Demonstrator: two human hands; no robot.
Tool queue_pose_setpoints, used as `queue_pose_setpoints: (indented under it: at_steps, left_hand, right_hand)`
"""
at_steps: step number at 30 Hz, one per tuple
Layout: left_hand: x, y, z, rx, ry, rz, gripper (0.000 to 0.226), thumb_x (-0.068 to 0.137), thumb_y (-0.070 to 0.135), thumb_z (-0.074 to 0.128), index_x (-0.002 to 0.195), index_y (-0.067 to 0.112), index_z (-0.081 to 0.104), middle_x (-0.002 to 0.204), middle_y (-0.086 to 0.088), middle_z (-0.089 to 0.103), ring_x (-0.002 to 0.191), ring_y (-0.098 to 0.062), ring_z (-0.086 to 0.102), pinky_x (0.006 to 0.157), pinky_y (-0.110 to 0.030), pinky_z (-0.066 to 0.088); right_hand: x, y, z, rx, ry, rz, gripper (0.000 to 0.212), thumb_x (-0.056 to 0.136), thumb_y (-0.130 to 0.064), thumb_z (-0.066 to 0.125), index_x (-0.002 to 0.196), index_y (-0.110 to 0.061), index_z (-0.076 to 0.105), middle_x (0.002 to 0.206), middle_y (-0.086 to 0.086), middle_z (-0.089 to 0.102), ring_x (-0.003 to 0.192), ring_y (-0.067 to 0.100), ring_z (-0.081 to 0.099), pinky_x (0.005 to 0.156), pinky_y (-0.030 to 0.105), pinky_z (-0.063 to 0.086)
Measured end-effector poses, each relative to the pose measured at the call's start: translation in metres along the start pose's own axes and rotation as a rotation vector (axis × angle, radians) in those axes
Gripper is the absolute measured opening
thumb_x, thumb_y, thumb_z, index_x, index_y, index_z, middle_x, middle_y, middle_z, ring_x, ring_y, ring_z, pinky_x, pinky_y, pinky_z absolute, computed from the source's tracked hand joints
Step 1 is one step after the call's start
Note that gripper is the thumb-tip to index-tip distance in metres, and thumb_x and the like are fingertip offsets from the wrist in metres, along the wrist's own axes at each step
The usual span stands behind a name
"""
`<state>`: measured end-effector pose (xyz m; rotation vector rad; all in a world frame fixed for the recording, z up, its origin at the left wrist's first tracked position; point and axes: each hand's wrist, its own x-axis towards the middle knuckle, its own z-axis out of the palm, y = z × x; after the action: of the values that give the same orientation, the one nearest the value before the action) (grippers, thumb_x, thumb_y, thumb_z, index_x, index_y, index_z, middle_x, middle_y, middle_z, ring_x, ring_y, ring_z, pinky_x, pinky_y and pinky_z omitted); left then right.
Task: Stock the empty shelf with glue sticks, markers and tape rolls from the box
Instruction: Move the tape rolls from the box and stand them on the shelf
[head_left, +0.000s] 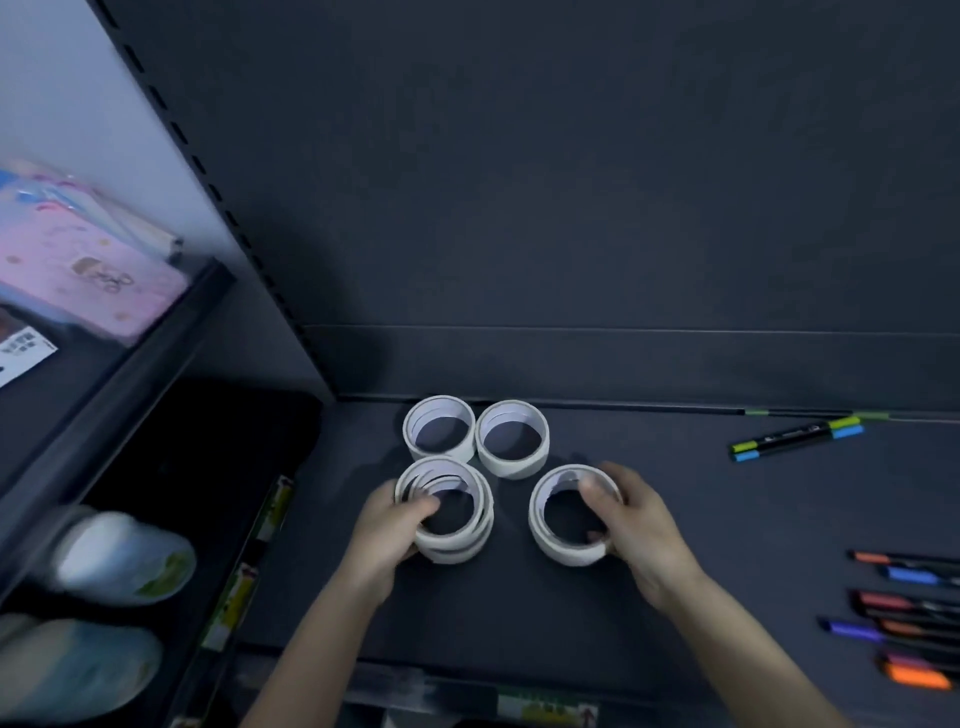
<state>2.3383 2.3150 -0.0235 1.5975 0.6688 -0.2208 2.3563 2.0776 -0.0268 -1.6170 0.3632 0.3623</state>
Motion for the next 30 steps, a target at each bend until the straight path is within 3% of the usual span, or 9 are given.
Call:
queue_pose_setpoints:
  at_steps: [5, 9, 12, 14, 17, 20, 22, 25, 30]
  left_hand:
    - [0.008, -0.002, -0.012, 0.209, -0.047, 0.105, 0.009, 0.084, 0.022, 0.068, 0.084, 0.014, 0.064, 0.077, 0.006, 0.063, 0.076, -0.014, 0.059, 0.072, -0.03, 0.047]
    - [0.007, 0.002, -0.017, 0.405, -0.092, 0.229, 0.065, 0.059, 0.051, 0.079, 0.112, 0.022, 0.054, 0.109, 0.009, 0.064, 0.103, -0.007, 0.06, 0.089, -0.026, 0.046]
    - [-0.003, 0.003, -0.017, 0.56, -0.172, 0.263, 0.104, 0.059, 0.036, 0.085, 0.141, 0.026, 0.024, 0.134, 0.009, 0.033, 0.121, -0.004, 0.035, 0.1, -0.022, 0.03]
    - [-0.005, -0.001, -0.016, 0.686, -0.192, 0.334, 0.118, 0.058, 0.032, 0.086, 0.147, 0.026, 0.01, 0.134, 0.008, 0.02, 0.12, -0.002, 0.028, 0.099, -0.018, 0.027]
    - [-0.004, -0.004, -0.016, 0.695, -0.116, 0.441, 0.11, 0.057, 0.029, 0.085, 0.146, 0.024, 0.02, 0.128, 0.011, 0.026, 0.112, 0.0, 0.034, 0.093, -0.015, 0.029]
    - [0.002, -0.006, -0.02, 0.664, -0.081, 0.469, 0.087, 0.048, 0.042, 0.081, 0.127, 0.025, 0.047, 0.123, 0.009, 0.047, 0.111, -0.002, 0.044, 0.088, -0.018, 0.036]
    - [0.003, -0.002, -0.023, 0.613, -0.063, 0.467, 0.082, 0.041, 0.05, 0.075, 0.117, 0.029, 0.053, 0.116, 0.01, 0.053, 0.109, -0.002, 0.046, 0.088, -0.021, 0.039]
    - [0.01, 0.015, -0.026, 0.57, -0.006, 0.502, 0.091, 0.04, 0.053, 0.075, 0.124, 0.028, 0.051, 0.121, 0.01, 0.05, 0.115, -0.005, 0.045, 0.094, -0.024, 0.039]
    - [0.041, 0.046, -0.023, 0.643, 0.033, 0.506, 0.105, 0.051, 0.039, 0.087, 0.14, 0.015, 0.038, 0.136, -0.001, 0.04, 0.13, -0.016, 0.039, 0.103, -0.024, 0.033]
  right_hand:
    - [-0.004, -0.003, 0.006, -0.269, 0.054, -0.113, 0.055, 0.088, -0.035, 0.065, 0.136, -0.015, 0.046, 0.117, -0.01, 0.058, 0.106, 0.007, 0.055, 0.088, 0.022, 0.04]
    - [-0.011, -0.007, 0.003, -0.477, -0.017, -0.177, 0.093, 0.077, -0.04, 0.076, 0.15, -0.018, 0.022, 0.146, -0.001, 0.036, 0.133, 0.012, 0.036, 0.101, 0.02, 0.028]
    - [-0.019, -0.005, 0.002, -0.629, -0.156, -0.191, 0.117, 0.068, -0.036, 0.084, 0.152, -0.025, 0.005, 0.15, -0.002, 0.019, 0.139, 0.01, 0.022, 0.105, 0.017, 0.022]
    - [-0.02, -0.003, 0.005, -0.714, -0.153, -0.219, 0.121, 0.066, -0.036, 0.085, 0.153, -0.024, 0.001, 0.152, -0.004, 0.014, 0.14, 0.01, 0.022, 0.106, 0.016, 0.021]
    - [-0.019, -0.002, 0.007, -0.775, -0.077, -0.256, 0.117, 0.067, -0.039, 0.083, 0.153, -0.015, 0.007, 0.156, 0.0, 0.016, 0.142, 0.012, 0.024, 0.106, 0.014, 0.022]
    - [-0.019, -0.003, 0.008, -0.799, -0.062, -0.278, 0.11, 0.066, -0.041, 0.081, 0.151, -0.011, 0.016, 0.151, -0.001, 0.026, 0.138, 0.011, 0.03, 0.103, 0.012, 0.024]
    - [-0.019, -0.009, 0.008, -0.751, -0.052, -0.284, 0.104, 0.066, -0.039, 0.081, 0.148, -0.012, 0.023, 0.141, -0.003, 0.036, 0.131, 0.01, 0.037, 0.099, 0.013, 0.027]
    - [-0.013, -0.025, 0.012, -0.708, -0.005, -0.347, 0.096, 0.064, -0.037, 0.083, 0.141, -0.015, 0.032, 0.124, -0.007, 0.04, 0.127, 0.015, 0.039, 0.098, 0.018, 0.03]
    - [0.017, -0.053, 0.034, -0.713, 0.015, -0.392, 0.106, 0.064, -0.04, 0.084, 0.146, -0.01, 0.025, 0.145, 0.004, 0.035, 0.137, 0.02, 0.03, 0.108, 0.025, 0.028]
